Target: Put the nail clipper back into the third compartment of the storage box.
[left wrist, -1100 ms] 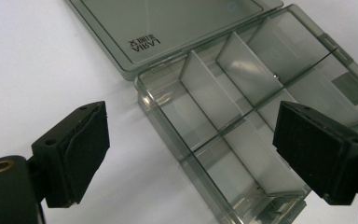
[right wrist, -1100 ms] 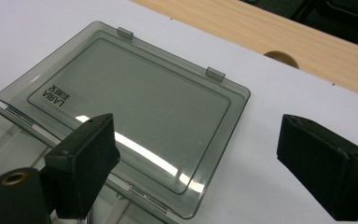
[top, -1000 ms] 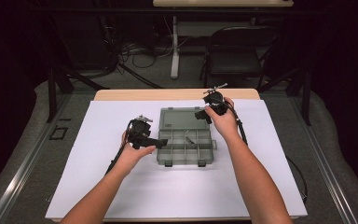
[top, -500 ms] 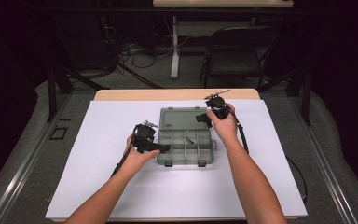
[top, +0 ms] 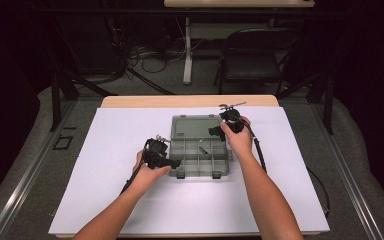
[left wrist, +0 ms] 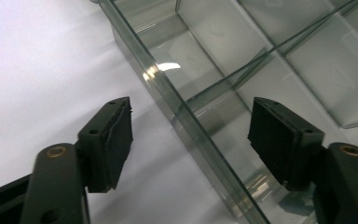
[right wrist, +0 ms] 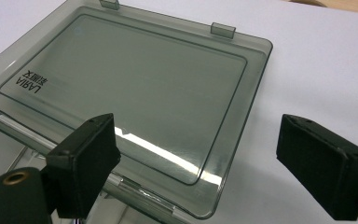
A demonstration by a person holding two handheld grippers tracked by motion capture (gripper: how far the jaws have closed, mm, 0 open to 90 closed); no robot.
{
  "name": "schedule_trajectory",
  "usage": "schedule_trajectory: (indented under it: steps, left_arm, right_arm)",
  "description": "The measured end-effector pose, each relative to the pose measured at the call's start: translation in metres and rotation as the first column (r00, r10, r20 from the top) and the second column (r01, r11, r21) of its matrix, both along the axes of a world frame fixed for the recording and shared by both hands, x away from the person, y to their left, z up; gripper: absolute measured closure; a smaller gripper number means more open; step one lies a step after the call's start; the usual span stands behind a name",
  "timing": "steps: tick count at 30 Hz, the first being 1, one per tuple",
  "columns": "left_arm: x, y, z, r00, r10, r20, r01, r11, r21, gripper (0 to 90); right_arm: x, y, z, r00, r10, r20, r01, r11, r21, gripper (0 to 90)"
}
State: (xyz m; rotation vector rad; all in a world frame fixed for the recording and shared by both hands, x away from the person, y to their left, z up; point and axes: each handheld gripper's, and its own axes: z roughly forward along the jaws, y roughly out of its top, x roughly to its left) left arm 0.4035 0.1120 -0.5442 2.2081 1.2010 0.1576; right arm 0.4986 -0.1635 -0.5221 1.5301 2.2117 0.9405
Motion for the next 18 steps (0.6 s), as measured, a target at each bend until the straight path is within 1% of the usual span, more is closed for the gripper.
schedule_trajectory:
  steps: [3,4,6,7,8,10,11,12,13,15,18]
  left_arm:
    - [-0.002,0.001,-0.001,1.0000,0.000,-0.001,0.000,1.0000,0.001,41.5]
    - [-0.003,0.001,-0.001,1.0000,0.000,-0.001,0.000,1.0000,0.001,43.6]
    - [-0.005,0.001,-0.001,1.0000,0.000,-0.001,0.000,1.0000,0.002,49.1]
    - [-0.006,0.001,-0.001,1.0000,-0.007,-0.004,0.007,1.0000,0.002,51.1]
    - [-0.006,0.001,-0.001,0.9999,-0.011,-0.003,0.011,0.9999,0.003,53.2]
    - [-0.008,0.000,-0.001,0.9999,-0.010,0.003,0.010,0.9999,0.005,56.0]
    - [-0.008,0.000,-0.001,0.9999,-0.011,0.003,0.011,0.9999,0.011,56.6]
    - [-0.009,0.000,-0.001,0.9999,-0.007,0.008,0.007,0.9999,0.011,57.2]
    - [-0.009,0.000,-0.002,0.9999,-0.006,0.010,0.006,0.9999,0.013,57.7]
    - [-0.009,0.001,-0.002,0.9999,-0.006,0.010,0.006,0.9999,0.008,58.6]
    - [-0.010,0.000,-0.002,0.9998,-0.007,0.017,0.006,0.9998,0.018,59.0]
  right_arm:
    - [0.000,0.000,-0.003,1.0000,0.001,-0.001,-0.001,1.000,0.006,12.1]
    - [0.000,0.001,-0.004,0.9999,-0.001,-0.010,0.001,1.000,0.001,12.2]
    - [0.000,0.001,-0.005,0.9999,-0.001,-0.013,0.001,1.000,0.003,12.2]
    - [0.000,0.001,-0.007,1.0000,0.002,-0.008,-0.001,1.000,0.012,12.4]
    - [-0.001,0.001,-0.007,0.9999,-0.001,-0.013,0.001,1.000,0.013,12.5]
    - [-0.001,0.001,-0.009,0.9997,-0.004,-0.023,0.005,1.000,0.019,12.5]
    - [-0.001,0.001,-0.011,0.9999,-0.002,-0.011,0.002,1.000,0.026,12.6]
    - [-0.001,0.001,-0.011,0.9996,-0.003,-0.030,0.004,1.000,0.012,12.8]
    - [-0.001,0.001,-0.012,0.9993,-0.003,-0.038,0.003,1.000,0.004,13.0]
    - [-0.001,0.001,-0.015,0.9996,-0.004,-0.028,0.005,1.000,0.024,13.3]
    - [-0.001,0.001,-0.017,0.9994,-0.008,-0.034,0.009,0.999,0.035,13.9]
